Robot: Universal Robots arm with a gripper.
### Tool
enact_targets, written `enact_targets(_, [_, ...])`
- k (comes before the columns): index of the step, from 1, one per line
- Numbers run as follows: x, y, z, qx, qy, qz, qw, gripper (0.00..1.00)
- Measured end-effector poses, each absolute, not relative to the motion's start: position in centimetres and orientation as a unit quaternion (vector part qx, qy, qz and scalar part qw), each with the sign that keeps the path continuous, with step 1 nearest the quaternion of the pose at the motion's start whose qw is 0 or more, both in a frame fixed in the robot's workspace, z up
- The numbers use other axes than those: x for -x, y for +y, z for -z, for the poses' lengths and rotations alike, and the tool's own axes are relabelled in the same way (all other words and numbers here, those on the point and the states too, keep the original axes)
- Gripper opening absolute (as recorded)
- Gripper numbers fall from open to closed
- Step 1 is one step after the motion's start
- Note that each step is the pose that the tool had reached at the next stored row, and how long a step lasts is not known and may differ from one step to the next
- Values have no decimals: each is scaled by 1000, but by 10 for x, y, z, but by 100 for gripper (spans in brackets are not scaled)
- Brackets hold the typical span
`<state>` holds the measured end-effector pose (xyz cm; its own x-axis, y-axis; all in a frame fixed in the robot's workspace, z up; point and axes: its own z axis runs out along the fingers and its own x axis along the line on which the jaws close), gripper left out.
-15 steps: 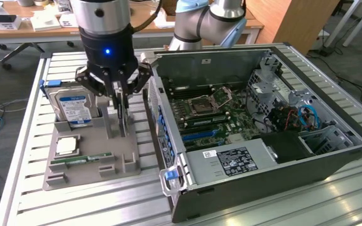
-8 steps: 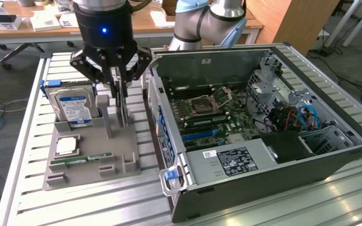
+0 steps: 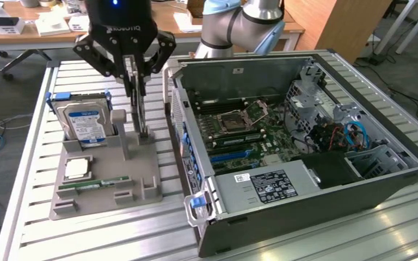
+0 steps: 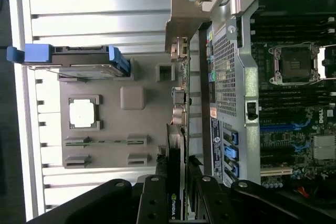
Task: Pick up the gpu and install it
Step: 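Pick up the gpu and move the gpu toward the slot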
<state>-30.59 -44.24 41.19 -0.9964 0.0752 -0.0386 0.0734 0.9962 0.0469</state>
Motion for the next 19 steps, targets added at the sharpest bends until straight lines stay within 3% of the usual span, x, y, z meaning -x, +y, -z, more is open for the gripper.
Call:
enact_targets(8, [306, -442, -445, -37, 999, -23, 20, 26])
enact_targets(19, [291, -442, -445, -37, 999, -23, 20, 26])
